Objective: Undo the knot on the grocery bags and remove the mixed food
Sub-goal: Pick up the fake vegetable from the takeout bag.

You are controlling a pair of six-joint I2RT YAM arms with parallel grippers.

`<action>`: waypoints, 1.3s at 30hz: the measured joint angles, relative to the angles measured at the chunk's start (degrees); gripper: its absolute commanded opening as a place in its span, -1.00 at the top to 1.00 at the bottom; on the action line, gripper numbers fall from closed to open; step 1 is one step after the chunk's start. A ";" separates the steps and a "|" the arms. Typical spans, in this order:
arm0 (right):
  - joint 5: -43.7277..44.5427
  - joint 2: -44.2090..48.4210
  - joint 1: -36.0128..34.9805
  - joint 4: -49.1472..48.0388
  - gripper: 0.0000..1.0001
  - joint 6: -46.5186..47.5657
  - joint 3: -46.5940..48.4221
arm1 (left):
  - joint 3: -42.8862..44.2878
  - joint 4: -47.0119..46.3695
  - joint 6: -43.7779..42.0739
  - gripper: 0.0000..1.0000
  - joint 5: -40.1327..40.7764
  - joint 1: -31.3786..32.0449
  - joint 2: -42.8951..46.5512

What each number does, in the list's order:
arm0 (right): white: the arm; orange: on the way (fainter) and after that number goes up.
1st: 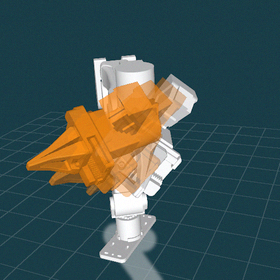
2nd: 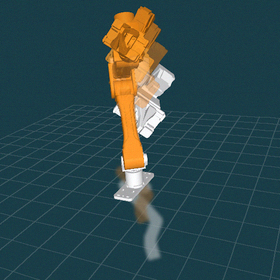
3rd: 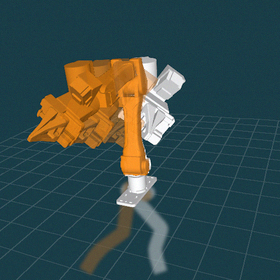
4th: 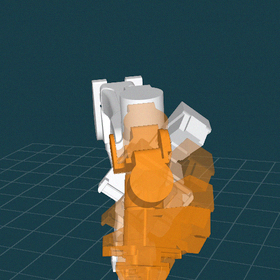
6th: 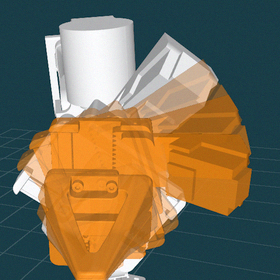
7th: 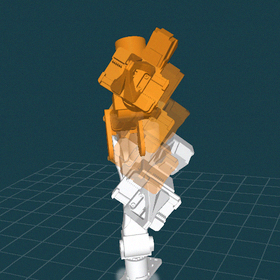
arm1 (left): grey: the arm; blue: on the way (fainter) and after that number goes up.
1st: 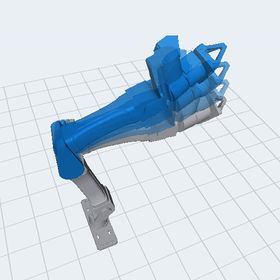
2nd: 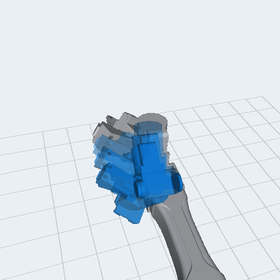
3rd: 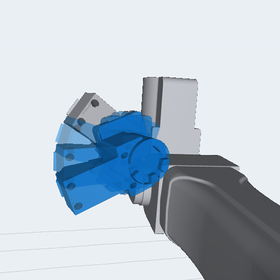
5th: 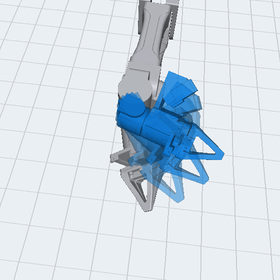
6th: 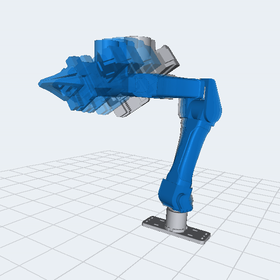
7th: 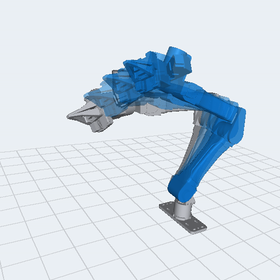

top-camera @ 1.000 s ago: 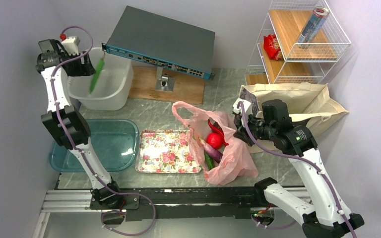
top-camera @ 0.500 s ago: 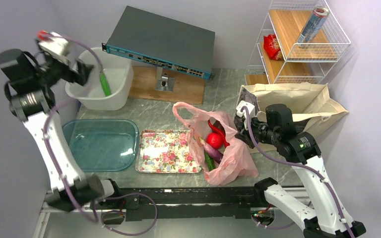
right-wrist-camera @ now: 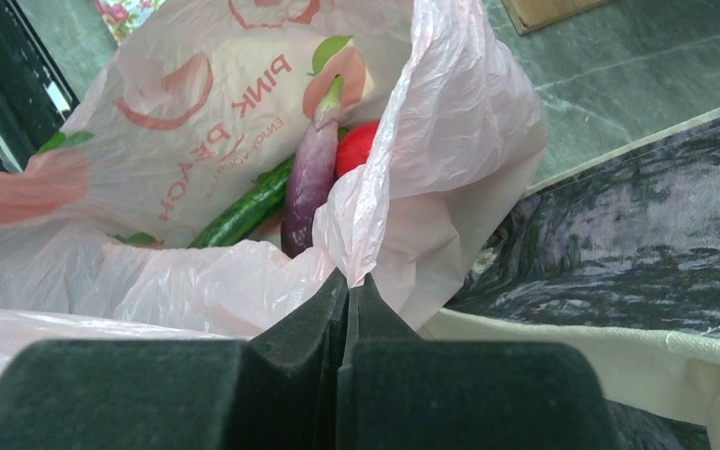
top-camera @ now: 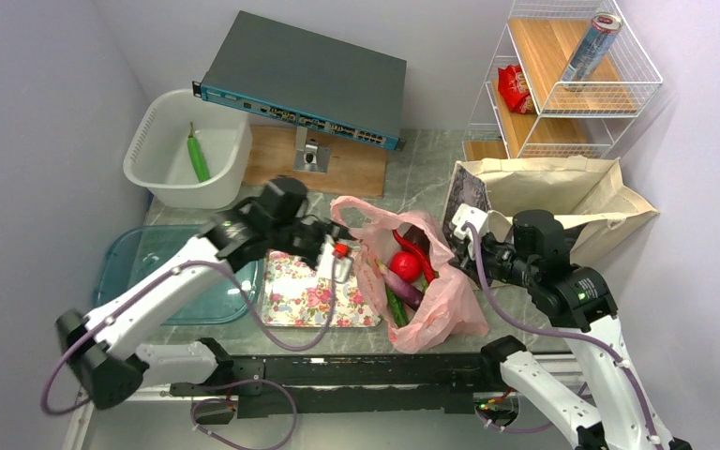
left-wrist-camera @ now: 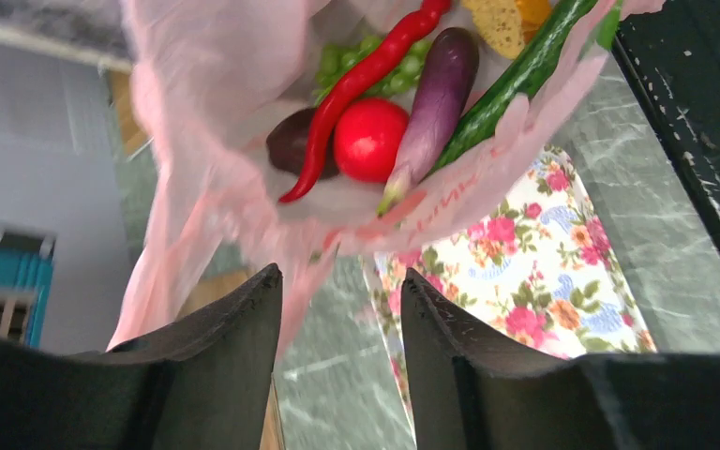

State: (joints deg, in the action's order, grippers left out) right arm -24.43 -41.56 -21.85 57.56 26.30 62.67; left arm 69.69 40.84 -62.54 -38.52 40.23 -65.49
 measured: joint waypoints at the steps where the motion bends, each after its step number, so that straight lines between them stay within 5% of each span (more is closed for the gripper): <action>1: -0.20 0.09 0.02 0.50 1.00 0.79 0.00 | -0.17 -0.55 -1.57 -0.01 1.55 2.69 -2.34; 9: -1.46 -0.11 0.00 4.48 1.00 6.86 -0.02 | 0.92 -8.24 -9.51 -0.03 9.64 13.05 -19.82; 15: -1.68 -0.26 0.00 5.77 1.00 9.11 -0.87 | 0.92 -11.45 -13.00 -0.43 14.71 14.56 -26.91; 23: -1.68 0.66 0.00 5.75 1.00 8.92 -3.23 | 0.98 -12.52 -15.10 -0.42 19.80 14.62 -35.91; 28: -1.66 0.70 0.00 5.42 1.00 8.26 -3.61 | 1.07 -14.86 -15.30 -0.14 21.05 14.78 -40.24; 32: -1.62 0.52 0.00 5.33 1.00 8.00 -3.74 | 2.89 -15.65 -14.49 0.50 22.73 15.23 -43.34; 36: -1.20 0.17 0.00 5.20 1.00 8.02 -3.74 | 5.40 -14.29 -12.37 0.95 23.19 15.34 -43.89; 39: -1.09 0.15 0.00 4.50 1.00 7.65 -3.74 | 7.10 -12.09 -10.10 1.00 22.32 15.17 -41.40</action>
State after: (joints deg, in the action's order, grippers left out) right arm -25.52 -41.41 -21.85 62.06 33.95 58.94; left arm 76.79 28.75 -72.64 -16.21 55.40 -106.89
